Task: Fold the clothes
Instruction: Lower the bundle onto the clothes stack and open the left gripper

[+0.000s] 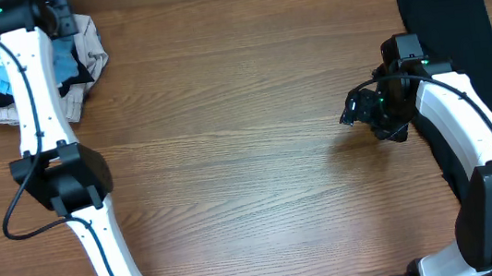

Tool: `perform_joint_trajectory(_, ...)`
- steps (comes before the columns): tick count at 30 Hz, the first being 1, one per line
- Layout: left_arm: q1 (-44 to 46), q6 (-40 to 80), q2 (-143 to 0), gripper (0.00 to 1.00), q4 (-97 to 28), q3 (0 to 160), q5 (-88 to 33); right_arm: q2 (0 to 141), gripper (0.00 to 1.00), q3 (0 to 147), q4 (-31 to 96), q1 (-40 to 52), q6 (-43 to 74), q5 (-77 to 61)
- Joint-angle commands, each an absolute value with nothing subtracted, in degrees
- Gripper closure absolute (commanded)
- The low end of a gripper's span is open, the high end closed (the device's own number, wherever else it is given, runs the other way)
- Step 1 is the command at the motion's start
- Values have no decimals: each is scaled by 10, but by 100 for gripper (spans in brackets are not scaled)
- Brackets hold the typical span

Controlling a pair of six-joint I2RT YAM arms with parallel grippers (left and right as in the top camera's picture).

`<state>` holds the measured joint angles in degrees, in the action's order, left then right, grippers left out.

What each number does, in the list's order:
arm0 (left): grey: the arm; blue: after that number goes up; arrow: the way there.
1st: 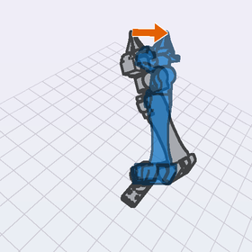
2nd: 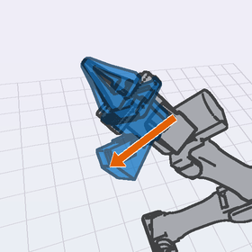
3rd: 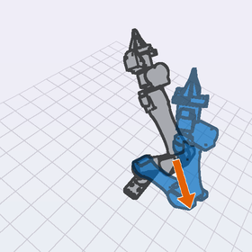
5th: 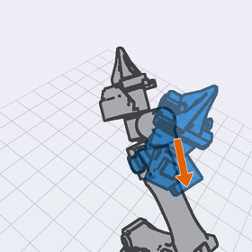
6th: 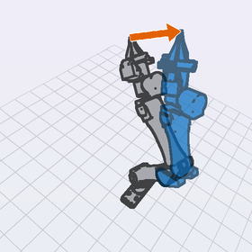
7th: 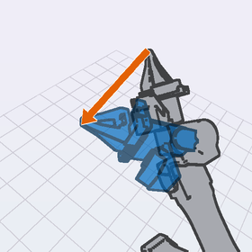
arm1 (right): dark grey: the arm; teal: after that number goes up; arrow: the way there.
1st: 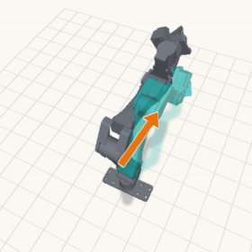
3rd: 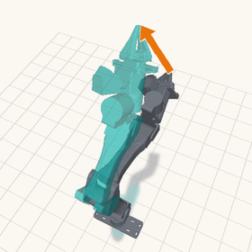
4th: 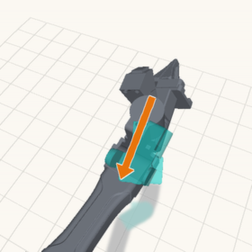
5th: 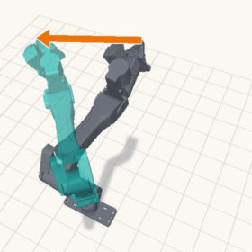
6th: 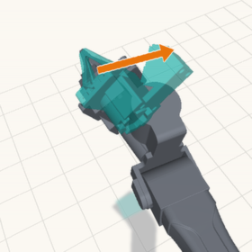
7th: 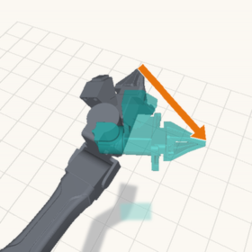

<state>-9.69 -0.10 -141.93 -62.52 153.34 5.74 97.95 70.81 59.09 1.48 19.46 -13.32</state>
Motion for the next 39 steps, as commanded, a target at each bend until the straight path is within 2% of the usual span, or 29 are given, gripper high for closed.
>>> perform_joint_trajectory(1,-84,-4,-1418,0,-625,1539,50,971,15,708,588,14,191,-135)
perform_joint_trajectory(8,-84,-10,-1391,0,-642,1549,46,971,15,708,587,14,178,-135)
perform_joint_trajectory(15,-117,-16,-1360,0,-592,1550,53,971,15,708,589,14,177,-135)
perform_joint_trajectory(24,-194,-2,-1493,0,-605,1549,56,971,14,708,589,14,178,-136)
perform_joint_trajectory(31,-211,19,-1598,0,-654,1549,-14,971,14,708,590,14,178,-138)
perform_joint_trajectory(39,-210,17,-1532,0,-644,1582,-31,969,14,721,598,14,163,-138)
